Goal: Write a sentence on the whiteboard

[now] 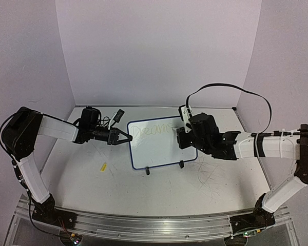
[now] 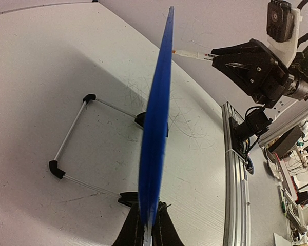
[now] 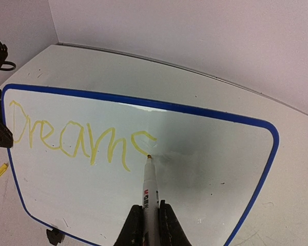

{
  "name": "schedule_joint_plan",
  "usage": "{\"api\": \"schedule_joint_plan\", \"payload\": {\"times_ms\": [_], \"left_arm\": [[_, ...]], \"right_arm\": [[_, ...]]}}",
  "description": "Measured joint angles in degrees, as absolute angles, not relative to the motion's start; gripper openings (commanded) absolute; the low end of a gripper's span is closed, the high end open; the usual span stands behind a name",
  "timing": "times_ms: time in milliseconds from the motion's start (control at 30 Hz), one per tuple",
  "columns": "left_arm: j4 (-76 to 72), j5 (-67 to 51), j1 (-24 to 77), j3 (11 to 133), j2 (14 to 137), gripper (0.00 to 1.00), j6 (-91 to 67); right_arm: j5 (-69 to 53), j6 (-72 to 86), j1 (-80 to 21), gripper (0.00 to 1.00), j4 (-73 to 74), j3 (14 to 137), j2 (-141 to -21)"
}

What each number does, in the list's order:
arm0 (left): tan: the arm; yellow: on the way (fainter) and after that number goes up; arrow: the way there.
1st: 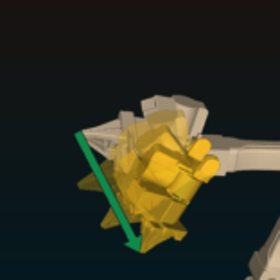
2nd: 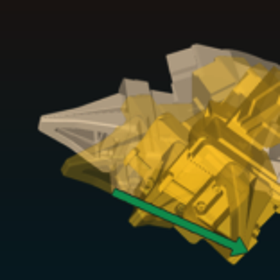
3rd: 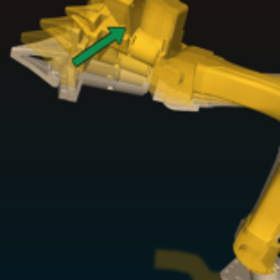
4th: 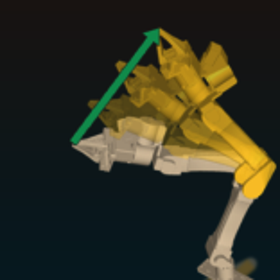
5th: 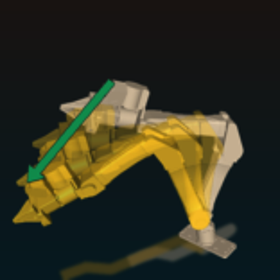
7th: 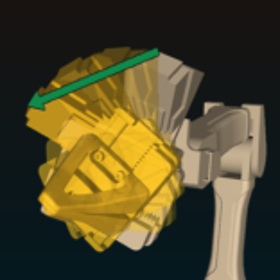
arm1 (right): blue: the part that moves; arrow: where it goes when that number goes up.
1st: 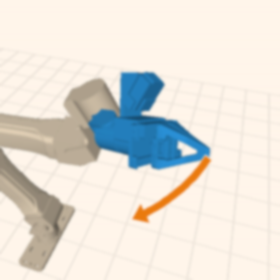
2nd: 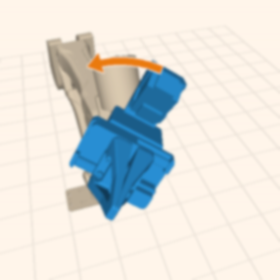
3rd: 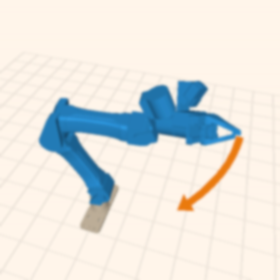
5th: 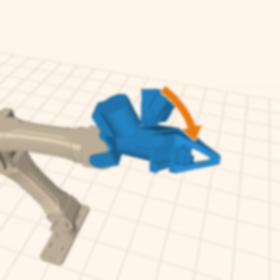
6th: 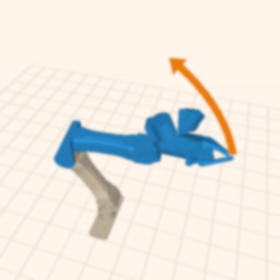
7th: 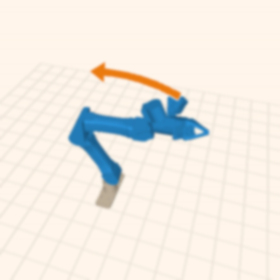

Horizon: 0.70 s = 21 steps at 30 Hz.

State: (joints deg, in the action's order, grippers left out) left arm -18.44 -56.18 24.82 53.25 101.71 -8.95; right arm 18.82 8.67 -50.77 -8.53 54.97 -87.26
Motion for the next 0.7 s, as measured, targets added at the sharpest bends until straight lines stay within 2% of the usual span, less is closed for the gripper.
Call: {"api": "schedule_joint_plan", "payload": {"times_ms": [700], "left_arm": [[-18.41,-56.18,24.97,53.25,101.71,0.0,-8.95]], "right_arm": [[18.13,10.8,-51.17,0.0,-7.55,53.1,-86.55]]}}
